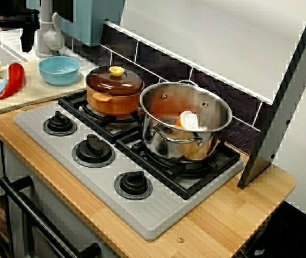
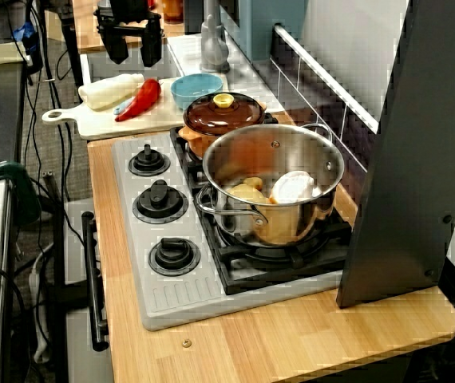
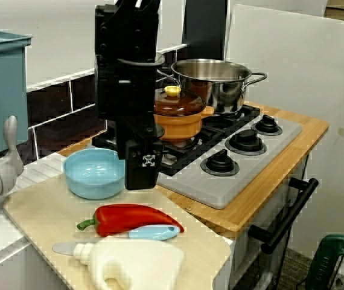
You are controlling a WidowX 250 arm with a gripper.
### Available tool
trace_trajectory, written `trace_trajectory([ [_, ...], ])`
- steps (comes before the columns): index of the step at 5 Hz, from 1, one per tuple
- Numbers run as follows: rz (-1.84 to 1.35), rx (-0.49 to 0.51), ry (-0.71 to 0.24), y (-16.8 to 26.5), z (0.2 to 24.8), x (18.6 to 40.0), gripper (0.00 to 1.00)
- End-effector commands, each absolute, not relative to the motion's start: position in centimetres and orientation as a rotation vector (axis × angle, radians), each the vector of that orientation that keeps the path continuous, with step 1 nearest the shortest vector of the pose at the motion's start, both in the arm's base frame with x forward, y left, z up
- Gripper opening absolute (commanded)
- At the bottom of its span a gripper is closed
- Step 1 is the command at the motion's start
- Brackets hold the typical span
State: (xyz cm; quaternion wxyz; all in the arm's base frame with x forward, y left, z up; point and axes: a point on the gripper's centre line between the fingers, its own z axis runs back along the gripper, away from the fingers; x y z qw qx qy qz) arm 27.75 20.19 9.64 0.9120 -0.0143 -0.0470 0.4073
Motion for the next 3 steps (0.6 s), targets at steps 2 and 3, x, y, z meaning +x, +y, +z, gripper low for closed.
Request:
trace_trajectory([
  [2, 0.849, 0.000, -0.200, 21.0, 9.6, 28.0, 1.00],
  [3, 0.862, 0.020, -0.206, 20.8, 8.7, 28.5, 1.00],
])
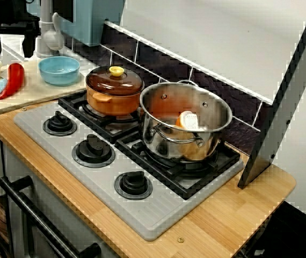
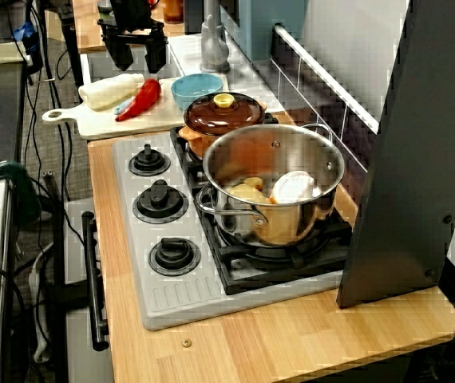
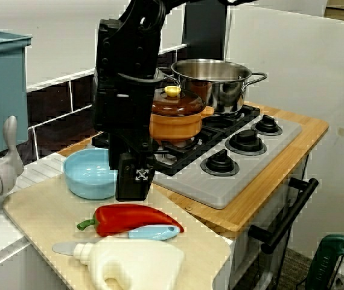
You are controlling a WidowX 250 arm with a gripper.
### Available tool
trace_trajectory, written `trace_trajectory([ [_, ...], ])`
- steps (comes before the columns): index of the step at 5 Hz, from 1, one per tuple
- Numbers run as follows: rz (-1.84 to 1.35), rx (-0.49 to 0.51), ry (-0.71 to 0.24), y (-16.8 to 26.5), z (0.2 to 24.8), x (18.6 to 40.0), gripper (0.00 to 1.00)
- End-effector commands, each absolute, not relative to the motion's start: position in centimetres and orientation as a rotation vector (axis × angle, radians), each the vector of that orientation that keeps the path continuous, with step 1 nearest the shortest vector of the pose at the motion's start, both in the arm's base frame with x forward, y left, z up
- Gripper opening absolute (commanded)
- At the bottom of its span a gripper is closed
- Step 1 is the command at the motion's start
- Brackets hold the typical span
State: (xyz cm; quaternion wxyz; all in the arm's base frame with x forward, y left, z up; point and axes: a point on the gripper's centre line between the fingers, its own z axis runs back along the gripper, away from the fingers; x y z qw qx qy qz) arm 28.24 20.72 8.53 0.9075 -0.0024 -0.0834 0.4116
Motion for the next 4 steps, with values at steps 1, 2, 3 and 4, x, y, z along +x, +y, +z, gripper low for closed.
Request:
trace_trajectory([
  [1, 0.872, 0.035, -0.207, 20.9, 7.8, 28.7, 1.00],
  [2, 0.902, 0.027, -0.222, 21.1, 7.5, 28.9, 1.00],
  [3, 0.897, 0.043, -0.216, 21.1, 6.8, 29.1, 1.00],
  [4, 0.879, 0.064, -0.209, 21.3, 6.2, 28.8, 1.00],
])
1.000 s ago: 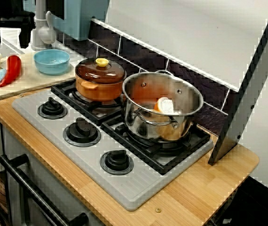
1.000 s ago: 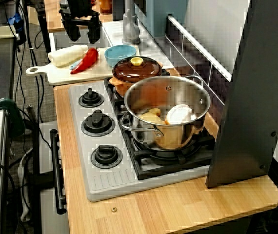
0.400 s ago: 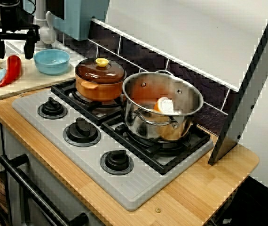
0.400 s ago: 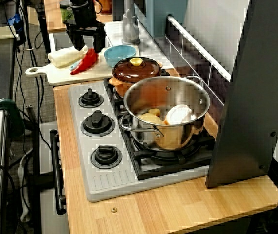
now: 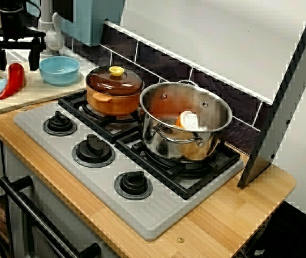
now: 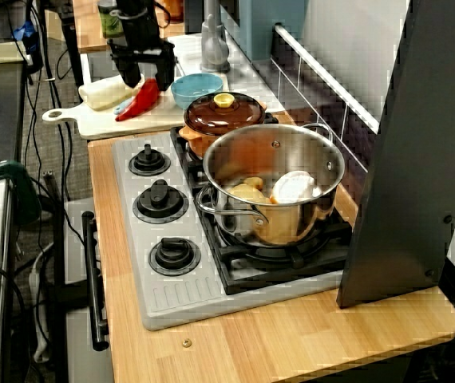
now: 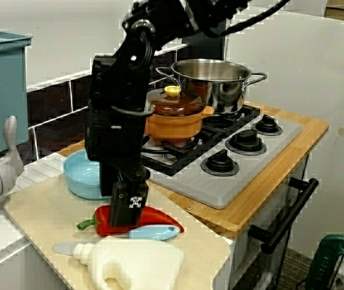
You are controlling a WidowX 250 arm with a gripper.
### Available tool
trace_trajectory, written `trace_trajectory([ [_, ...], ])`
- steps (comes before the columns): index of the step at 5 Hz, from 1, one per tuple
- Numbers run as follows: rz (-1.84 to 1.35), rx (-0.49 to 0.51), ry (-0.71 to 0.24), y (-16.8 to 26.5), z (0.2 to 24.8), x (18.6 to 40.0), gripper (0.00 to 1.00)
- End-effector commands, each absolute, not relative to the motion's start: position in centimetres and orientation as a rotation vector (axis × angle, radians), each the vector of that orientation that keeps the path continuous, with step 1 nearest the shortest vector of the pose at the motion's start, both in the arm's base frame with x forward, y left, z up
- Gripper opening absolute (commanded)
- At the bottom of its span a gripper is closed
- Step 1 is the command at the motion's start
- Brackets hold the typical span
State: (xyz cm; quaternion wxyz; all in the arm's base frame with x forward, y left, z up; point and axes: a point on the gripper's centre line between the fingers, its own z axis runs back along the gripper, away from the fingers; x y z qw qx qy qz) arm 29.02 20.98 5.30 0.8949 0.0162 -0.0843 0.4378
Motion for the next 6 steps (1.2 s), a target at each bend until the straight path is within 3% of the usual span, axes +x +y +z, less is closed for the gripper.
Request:
trace_trajectory([
  [1, 0.866, 0.064, -0.210, 21.13, 6.16, 28.37, 1.00],
  [2, 0.861, 0.059, -0.204, 21.14, 6.17, 28.32, 1.00],
  [3, 0.850, 0.045, -0.196, 21.21, 5.98, 28.28, 0.00],
  [6, 0.853, 0.009, -0.194, 21.46, 6.85, 28.29, 0.00],
])
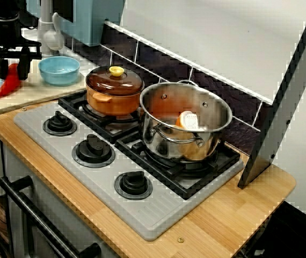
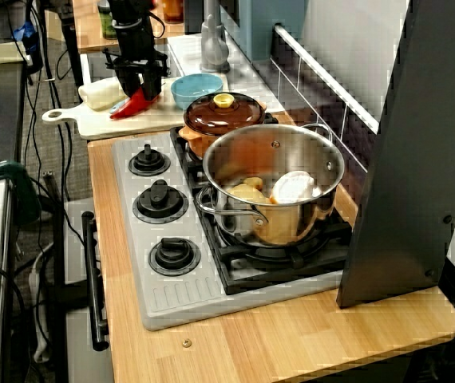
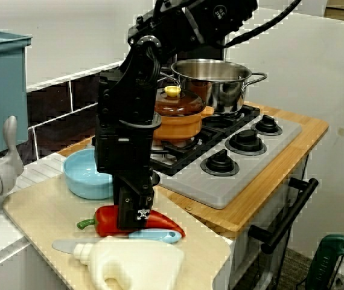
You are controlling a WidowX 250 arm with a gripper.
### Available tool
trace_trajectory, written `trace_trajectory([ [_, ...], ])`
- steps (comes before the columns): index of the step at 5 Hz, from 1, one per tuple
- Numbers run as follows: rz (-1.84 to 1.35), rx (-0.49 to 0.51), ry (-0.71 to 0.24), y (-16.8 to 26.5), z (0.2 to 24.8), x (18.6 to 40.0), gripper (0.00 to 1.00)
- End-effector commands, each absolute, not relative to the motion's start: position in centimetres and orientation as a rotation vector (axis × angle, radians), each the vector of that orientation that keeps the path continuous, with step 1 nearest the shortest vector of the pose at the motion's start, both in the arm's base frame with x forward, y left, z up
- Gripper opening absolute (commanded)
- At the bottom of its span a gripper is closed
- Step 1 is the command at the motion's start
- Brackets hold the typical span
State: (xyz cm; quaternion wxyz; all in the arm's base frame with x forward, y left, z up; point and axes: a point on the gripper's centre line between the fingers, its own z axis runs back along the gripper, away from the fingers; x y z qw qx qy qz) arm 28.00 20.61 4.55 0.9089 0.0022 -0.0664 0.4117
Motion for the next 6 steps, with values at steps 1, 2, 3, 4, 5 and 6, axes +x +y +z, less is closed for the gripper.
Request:
trace_trajectory([
  [1, 0.855, -0.016, -0.200, 21.4, 7.8, 28.2, 0.00],
  [2, 0.849, -0.039, -0.206, 21.3, 8.6, 28.2, 0.00],
  [3, 0.836, -0.062, -0.211, 21.0, 9.4, 28.3, 0.00],
  [4, 0.823, -0.083, -0.216, 20.7, 10.4, 28.5, 0.00],
  [5, 0.784, -0.107, -0.222, 19.5, 11.8, 28.6, 0.00],
  [6, 0.756, -0.135, -0.231, 18.7, 13.4, 28.7, 0.00],
])
